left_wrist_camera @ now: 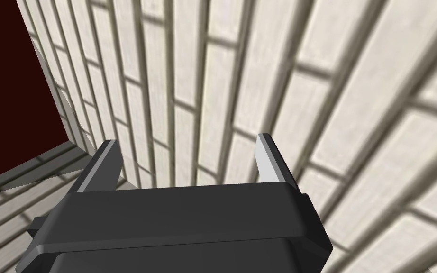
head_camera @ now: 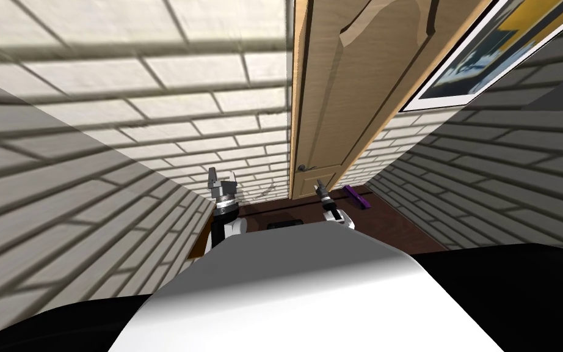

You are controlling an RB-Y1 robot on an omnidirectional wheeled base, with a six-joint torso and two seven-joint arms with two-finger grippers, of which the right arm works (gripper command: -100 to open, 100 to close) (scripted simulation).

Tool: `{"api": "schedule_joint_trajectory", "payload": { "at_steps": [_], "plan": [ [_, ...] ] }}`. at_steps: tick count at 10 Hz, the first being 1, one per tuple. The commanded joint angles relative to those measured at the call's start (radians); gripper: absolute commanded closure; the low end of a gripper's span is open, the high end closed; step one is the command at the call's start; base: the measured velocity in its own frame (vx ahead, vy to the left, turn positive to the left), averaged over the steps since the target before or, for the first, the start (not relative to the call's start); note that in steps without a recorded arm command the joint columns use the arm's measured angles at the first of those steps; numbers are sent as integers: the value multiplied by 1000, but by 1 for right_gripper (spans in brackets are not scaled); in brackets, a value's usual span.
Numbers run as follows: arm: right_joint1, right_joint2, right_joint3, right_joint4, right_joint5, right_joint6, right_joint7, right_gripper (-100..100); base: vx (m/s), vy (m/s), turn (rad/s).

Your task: Pull the door open

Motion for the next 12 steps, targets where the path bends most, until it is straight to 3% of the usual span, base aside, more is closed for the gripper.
{"api": "schedule_joint_trajectory", "payload": {
  "at_steps": [1,5,12],
  "plan": [
    [-10,-9,-4,36,7,-9,-13,-100,93,22,17],
    [-35,-30,-14,130,24,-35,-41,-100,110,17,15],
    [-63,-54,-25,239,45,-65,-73,-100,114,6,11]
  ]
}}
